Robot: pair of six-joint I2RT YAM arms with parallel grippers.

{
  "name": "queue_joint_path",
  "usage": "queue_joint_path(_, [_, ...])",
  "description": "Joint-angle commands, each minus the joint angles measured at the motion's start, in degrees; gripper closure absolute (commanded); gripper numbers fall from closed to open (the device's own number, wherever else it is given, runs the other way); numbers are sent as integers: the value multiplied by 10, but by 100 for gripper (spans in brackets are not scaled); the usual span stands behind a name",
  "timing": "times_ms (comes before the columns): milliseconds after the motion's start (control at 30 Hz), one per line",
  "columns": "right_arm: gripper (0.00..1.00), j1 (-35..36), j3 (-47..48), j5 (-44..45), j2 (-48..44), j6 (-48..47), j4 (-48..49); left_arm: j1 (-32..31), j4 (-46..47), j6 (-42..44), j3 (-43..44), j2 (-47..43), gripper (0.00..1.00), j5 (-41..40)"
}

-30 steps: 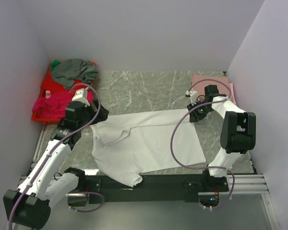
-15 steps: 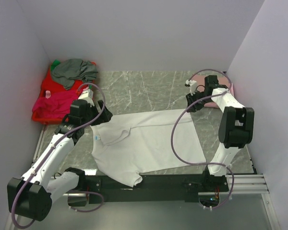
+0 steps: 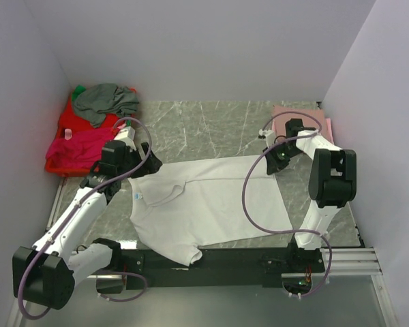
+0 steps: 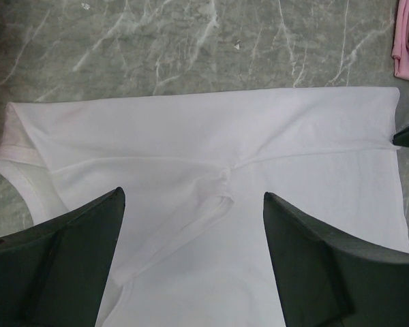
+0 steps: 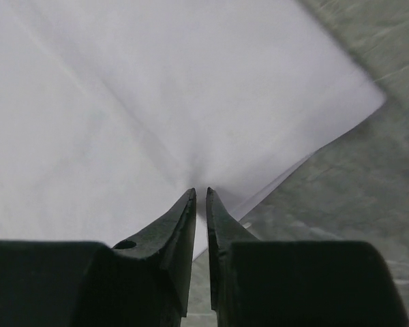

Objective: Fold and stack the t-shirts
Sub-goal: Fold the tshirt

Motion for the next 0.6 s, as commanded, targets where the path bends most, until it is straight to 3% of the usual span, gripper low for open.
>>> queue_joint_path(0, [82,4,-23,14,-42,-42,-37,0,26,11,7,8,13,25])
queue_joint_path(267, [79,3,11,-7,-48,-36,-42,1,21,15,25,44,12,36])
queue_joint_path(467, [58,5,103,-25,-20,22,-17,1,6,-7,61,126,14,-6])
queue_joint_path(567, [56,10,147,0,27,48,-11,1,13,-22,72,165,25,-16])
